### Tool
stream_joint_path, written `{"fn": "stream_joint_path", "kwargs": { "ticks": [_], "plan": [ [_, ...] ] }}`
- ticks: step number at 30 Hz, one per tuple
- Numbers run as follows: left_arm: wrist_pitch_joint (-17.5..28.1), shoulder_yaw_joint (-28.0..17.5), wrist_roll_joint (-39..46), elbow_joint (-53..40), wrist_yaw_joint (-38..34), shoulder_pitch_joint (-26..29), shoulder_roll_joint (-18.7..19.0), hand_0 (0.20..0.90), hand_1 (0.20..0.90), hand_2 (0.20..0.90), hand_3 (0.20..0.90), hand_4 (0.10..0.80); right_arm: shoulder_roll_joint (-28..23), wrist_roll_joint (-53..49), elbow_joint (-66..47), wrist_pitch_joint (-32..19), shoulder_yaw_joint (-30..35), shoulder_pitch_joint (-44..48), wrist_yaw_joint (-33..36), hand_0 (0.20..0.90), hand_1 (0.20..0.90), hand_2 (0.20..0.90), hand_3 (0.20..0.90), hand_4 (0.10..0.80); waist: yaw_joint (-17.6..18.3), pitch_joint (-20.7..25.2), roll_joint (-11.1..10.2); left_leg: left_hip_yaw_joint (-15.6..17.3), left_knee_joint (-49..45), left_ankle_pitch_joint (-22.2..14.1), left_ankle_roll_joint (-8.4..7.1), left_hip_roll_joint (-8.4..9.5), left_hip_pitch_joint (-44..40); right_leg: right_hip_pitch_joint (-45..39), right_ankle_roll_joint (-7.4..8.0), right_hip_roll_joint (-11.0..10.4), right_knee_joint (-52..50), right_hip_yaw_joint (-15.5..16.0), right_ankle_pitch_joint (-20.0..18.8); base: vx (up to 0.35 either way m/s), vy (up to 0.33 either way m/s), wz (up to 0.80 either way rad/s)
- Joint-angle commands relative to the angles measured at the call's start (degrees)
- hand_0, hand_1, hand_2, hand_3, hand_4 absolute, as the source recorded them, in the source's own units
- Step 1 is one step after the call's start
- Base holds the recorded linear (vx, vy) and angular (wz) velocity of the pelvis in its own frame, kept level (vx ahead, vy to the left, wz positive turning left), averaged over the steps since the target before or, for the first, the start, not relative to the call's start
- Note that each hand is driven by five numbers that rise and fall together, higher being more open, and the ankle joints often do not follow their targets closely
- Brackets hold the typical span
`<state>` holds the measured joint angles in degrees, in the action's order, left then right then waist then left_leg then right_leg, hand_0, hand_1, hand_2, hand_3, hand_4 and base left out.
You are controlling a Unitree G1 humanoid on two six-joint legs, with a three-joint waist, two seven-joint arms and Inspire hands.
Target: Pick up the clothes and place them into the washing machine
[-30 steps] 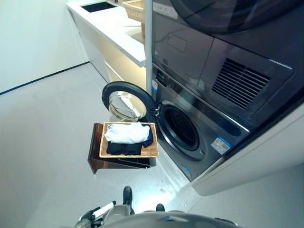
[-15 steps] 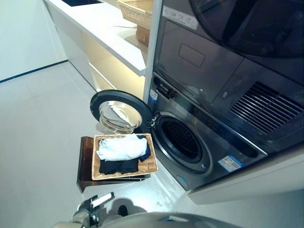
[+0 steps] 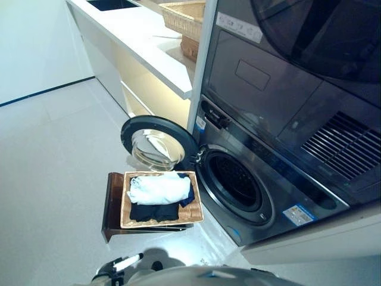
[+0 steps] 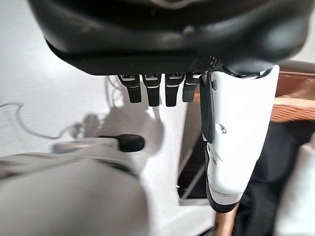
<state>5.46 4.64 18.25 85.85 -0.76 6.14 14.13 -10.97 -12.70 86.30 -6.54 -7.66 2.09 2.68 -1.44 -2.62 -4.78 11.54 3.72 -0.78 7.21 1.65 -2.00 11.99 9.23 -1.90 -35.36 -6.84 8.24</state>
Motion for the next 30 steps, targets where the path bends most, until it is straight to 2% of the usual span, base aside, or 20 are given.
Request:
{"fn": "stream_joint_path", "kwargs": {
  "ticks": [1, 3, 5, 6, 7, 9, 10, 13, 20, 24, 25, 26, 27, 28, 29, 30],
  "plan": [
    [2.29, 0.66, -2.44, 1.25, -1.82, 3.53, 3.74, 0.9, 0.9, 0.9, 0.9, 0.8, -0.99, -1.22, 0.4, -0.5, 1.04, -0.2, 1.45, 0.9, 0.9, 0.9, 0.9, 0.8, 2.29, -2.36, 2.83, -1.58, 1.07, 0.39, -5.23, -0.11, -0.17, -3.79, -4.06, 2.75, 17.21, 2.44, -7.06, 0.27, 0.095, 0.1],
    [2.3, 0.94, -2.41, 1.15, -2.07, 3.56, 3.75, 0.9, 0.9, 0.9, 0.9, 0.8, -0.73, -0.84, 0.43, -0.45, 0.9, -0.31, 1.49, 0.9, 0.9, 0.9, 0.9, 0.8, 2.32, -2.29, 3.03, -1.69, 1.28, 0.15, -5.46, 0.04, -0.76, -2.68, -4.22, 2.77, 21.14, 3.37, -7.8, 0.18, 0.05, -0.05],
    [2.09, 0.84, -2.64, 1.2, -2.44, 3.61, 3.46, 0.9, 0.9, 0.9, 0.9, 0.8, -0.31, 0.48, 0.26, -0.01, 0.65, -0.53, 1.52, 0.9, 0.9, 0.9, 0.9, 0.8, 2.29, -2.6, 2.3, -1.43, 0.09, -1.59, -5.77, 0.78, -2.44, -4.26, -3.81, 1.1, 26.73, 5.38, -9.92, 0.113, -0.016, -0.06],
    [2.09, 0.84, -2.65, 1.2, -2.44, 3.61, 3.47, 0.9, 0.9, 0.9, 0.9, 0.8, -0.3, 0.48, 0.26, -0.01, 0.65, -0.53, 1.53, 0.9, 0.9, 0.9, 0.9, 0.8, 2.33, -2.73, 2.29, -1.47, 0.04, -1.63, -5.77, 0.78, -2.56, -4.45, -3.81, 1.09, 26.79, 5.42, -9.92, 0.167, -0.037, 0.07],
    [2.17, 0.63, -2.32, 1.21, -2.23, 3.14, 2.85, 0.9, 0.9, 0.9, 0.9, 0.8, -0.98, 1.45, 0.38, -0.24, 0.54, -0.03, 1.96, 0.9, 0.9, 0.9, 0.9, 0.8, 1.93, -1.96, 2.2, -0.65, -0.29, -2.67, -5.85, 0.64, -3.45, -6.83, -4.17, 1.32, 29.03, 4.06, -9.54, 0.15, -0.026, 0.18],
    [2.09, 0.34, -2.3, 1.42, -2.02, 2.53, 2.39, 0.9, 0.9, 0.9, 0.9, 0.8, -1.1, 1.79, 0.54, -0.08, 0.58, -0.39, 1.85, 0.9, 0.9, 0.9, 0.9, 0.8, 1.77, -1.38, 2.36, -0.55, 0.56, -2.61, -5.91, 0.73, -4.7, -8.4, -4.45, 1.46, 30.26, 4.51, -9.35, 0.167, -0.023, 0.22],
    [2.06, -0.09, -2.33, 1.39, -1.58, 1.04, 1.14, 0.9, 0.9, 0.9, 0.9, 0.8, -1.93, 2.6, 0.66, -0.04, 0.94, -0.95, 1.64, 0.9, 0.9, 0.9, 0.9, 0.8, 1.53, 0.35, 2.66, -0.92, 1.28, -2.97, -6.07, 0.98, -5.63, -11.05, -4.52, 1.43, 32.29, 5.66, -8.96, 0.179, -0.025, 0.16],
    [1.84, 0.53, -3.43, 1.45, -0.91, 0.07, -0.23, 0.9, 0.9, 0.9, 0.9, 0.8, -2.93, 2.95, 0.39, -0.28, 1.31, -0.91, 1.42, 0.9, 0.9, 0.9, 0.9, 0.8, 1.73, 1.42, 2.81, -2.04, 1.28, -3.46, -6.33, 0.96, -6.19, -13.42, -4.78, 1.46, 33.6, 6.44, -8.36, 0.117, -0.031, 0.17],
    [1.91, 0.92, -3.83, 0.74, -1.04, 0.62, -0.26, 0.9, 0.9, 0.9, 0.9, 0.8, -3.49, 3.04, -0.56, -0.6, 0.14, 0.16, 1.42, 0.9, 0.9, 0.9, 0.9, 0.8, 1.5, 1.68, 2.52, -3.02, 1.28, -3.27, -7.02, 0.29, -6.06, -14.05, -5.79, 2.2, 33.66, 6.54, -7.28, 0.028, -0.062, 0.1],
    [2.22, 0.92, -3.49, 0.27, -1.21, 1.63, 0.16, 0.9, 0.9, 0.9, 0.9, 0.8, -3.81, 2.44, -0.87, -0.98, -0.15, 1.18, 1.62, 0.9, 0.9, 0.9, 0.9, 0.8, 1.05, 0.56, 1.45, -3.89, -2.36, -3.12, -7.61, 0.06, -4.95, -14.38, -6.79, 2.63, 33.57, 6.15, -7.05, -0.021, -0.088, 0.05],
    [2.28, 1.42, -2.86, -0.04, -1.22, 2.22, -0.06, 0.9, 0.9, 0.9, 0.9, 0.8, -4.11, 2.34, -0.62, -0.87, -0.54, 1.97, 1.65, 0.9, 0.9, 0.9, 0.9, 0.8, 0.82, -0.23, 0.55, -4.2, -4.7, -3.48, -8.41, -1.1, -2.63, -13.72, -6.8, 2.26, 32.9, 6.4, -7.07, -0.053, -0.02, 0.11],
    [2.28, 1.42, -2.86, -0.04, -1.22, 2.22, -0.06, 0.9, 0.9, 0.9, 0.9, 0.8, -4.1, 2.34, -0.62, -0.87, -0.54, 1.98, 1.65, 0.9, 0.9, 0.9, 0.9, 0.8, 0.85, -0.21, 0.55, -4.22, -4.72, -3.48, -8.41, -1.09, -2.59, -13.69, -6.8, 2.26, 32.88, 6.42, -7.05, -0.08, 0.027, 0.08],
    [2.36, 2.19, -2.75, -0.09, -1.25, 2.51, -0.51, 0.9, 0.9, 0.9, 0.9, 0.8, -4.51, 2.55, -1.0, -0.77, -0.69, 2.74, 1.83, 0.9, 0.9, 0.9, 0.9, 0.8, 1.0, -0.09, -0.01, -3.6, -3.45, -1.49, -9.28, -3.66, -0.79, -13.17, -6.07, 1.21, 32.72, 6.7, -7.24, -0.027, 0.046, 0.09],
    [2.36, 2.19, -2.75, -0.09, -1.25, 2.51, -0.51, 0.9, 0.9, 0.9, 0.9, 0.8, -4.51, 2.55, -1.0, -0.76, -0.69, 2.74, 1.83, 0.9, 0.9, 0.9, 0.9, 0.8, 1.03, -0.08, -0.02, -3.62, -3.39, -1.45, -9.29, -3.65, -0.8, -13.15, -6.07, 1.2, 32.7, 6.72, -7.21, -0.078, 0.098, 0.09],
    [2.45, 2.96, -2.86, -0.15, -1.52, 2.92, -0.69, 0.9, 0.9, 0.9, 0.9, 0.8, -4.49, 2.44, -1.38, -0.76, -0.86, 3.17, 1.97, 0.9, 0.9, 0.9, 0.9, 0.8, 1.36, -0.24, -0.37, -3.15, -2.41, 0.55, -10.01, -6.18, 0.89, -12.0, -5.4, -0.19, 32.23, 7.17, -7.39, -0.113, 0.159, 0.19],
    [2.47, 3.74, -3.02, -0.43, -1.66, 3.29, -0.88, 0.9, 0.9, 0.9, 0.9, 0.8, -4.77, 2.01, -1.87, -0.77, -1.11, 3.67, 2.12, 0.9, 0.9, 0.9, 0.9, 0.8, 1.59, -0.22, -0.19, -2.24, -1.11, 2.98, -10.95, -9.94, 2.45, -9.71, -4.59, -1.64, 30.58, 7.54, -6.55, -0.114, 0.158, 0.16]
  ]
}}
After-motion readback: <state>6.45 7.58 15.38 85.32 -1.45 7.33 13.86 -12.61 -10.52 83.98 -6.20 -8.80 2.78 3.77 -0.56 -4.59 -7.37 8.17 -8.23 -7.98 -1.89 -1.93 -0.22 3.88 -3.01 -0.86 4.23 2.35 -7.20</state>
